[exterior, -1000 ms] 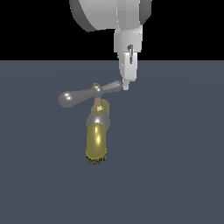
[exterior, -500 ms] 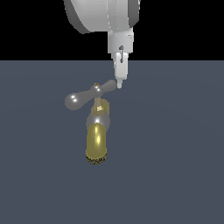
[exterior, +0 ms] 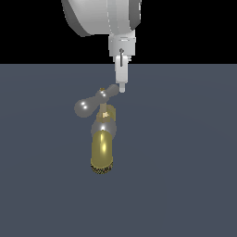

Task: Turn on the faucet by rotating a designated handle.

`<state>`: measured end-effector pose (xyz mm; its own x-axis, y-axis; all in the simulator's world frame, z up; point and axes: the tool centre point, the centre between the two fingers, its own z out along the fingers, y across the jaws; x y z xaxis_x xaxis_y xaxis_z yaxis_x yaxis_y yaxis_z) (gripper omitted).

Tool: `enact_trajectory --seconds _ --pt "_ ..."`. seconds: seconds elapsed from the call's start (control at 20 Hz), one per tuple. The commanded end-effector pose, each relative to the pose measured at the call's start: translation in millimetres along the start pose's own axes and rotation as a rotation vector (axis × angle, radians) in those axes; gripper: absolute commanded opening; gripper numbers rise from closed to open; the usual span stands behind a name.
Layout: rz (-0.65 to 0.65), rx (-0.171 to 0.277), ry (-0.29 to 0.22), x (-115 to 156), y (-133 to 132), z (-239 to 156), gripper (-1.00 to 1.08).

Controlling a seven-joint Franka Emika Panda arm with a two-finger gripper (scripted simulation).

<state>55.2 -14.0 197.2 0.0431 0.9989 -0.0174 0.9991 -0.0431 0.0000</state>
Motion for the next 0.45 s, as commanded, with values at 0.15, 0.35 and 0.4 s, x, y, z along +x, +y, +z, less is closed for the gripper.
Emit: enact_trajectory --seconds 0.15,0.35,0.4 --pt "-0.055 0.000 0.016 73 1 -1 -1.00" --pt "-0.062 -0.001 0.017 103 2 -2 -1.00" --pt "-0.062 -0.001 0.017 103 2 -2 -1.00"
